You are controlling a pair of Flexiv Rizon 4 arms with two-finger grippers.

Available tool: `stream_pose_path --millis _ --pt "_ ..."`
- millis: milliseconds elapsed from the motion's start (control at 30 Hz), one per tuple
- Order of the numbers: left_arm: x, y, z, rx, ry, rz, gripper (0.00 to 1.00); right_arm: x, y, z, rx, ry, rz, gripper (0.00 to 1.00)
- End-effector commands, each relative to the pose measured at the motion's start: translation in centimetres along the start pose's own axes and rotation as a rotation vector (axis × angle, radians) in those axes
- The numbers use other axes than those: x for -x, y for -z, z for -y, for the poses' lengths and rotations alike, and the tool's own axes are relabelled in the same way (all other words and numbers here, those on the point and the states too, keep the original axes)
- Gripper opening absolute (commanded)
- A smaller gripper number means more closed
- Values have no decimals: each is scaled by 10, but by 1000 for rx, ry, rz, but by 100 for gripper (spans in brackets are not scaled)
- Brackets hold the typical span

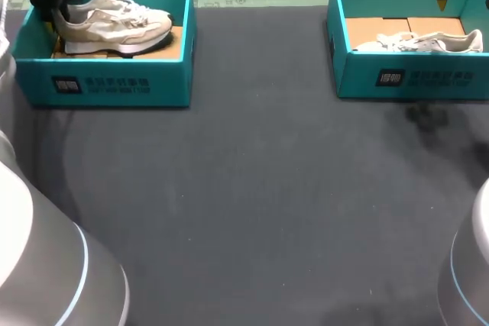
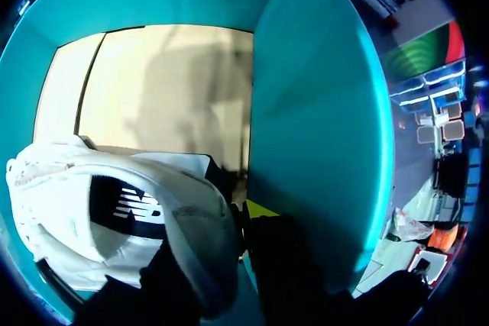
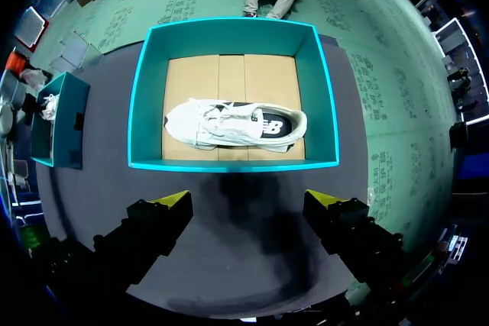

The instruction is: Take the shoe out of the shoebox, open the shoe tongue, remove and reinsert the insole, then place the shoe into the shoebox

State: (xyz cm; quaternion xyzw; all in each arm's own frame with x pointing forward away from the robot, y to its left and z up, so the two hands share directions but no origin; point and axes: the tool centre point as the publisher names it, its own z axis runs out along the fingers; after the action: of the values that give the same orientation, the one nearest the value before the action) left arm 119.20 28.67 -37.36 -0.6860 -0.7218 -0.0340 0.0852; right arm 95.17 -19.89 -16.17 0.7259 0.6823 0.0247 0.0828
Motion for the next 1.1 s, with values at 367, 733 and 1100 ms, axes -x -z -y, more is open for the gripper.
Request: stream_pose_path --millis 367,733,1100 --pt "-3 42 3 37 28 62 0 0 0 0 1 -1 1 100" --pt "10 79 8 75 51 56 0 0 0 0 1 -1 1 100" --pt "2 152 37 139 89 44 0 0 0 0 1 -1 1 100"
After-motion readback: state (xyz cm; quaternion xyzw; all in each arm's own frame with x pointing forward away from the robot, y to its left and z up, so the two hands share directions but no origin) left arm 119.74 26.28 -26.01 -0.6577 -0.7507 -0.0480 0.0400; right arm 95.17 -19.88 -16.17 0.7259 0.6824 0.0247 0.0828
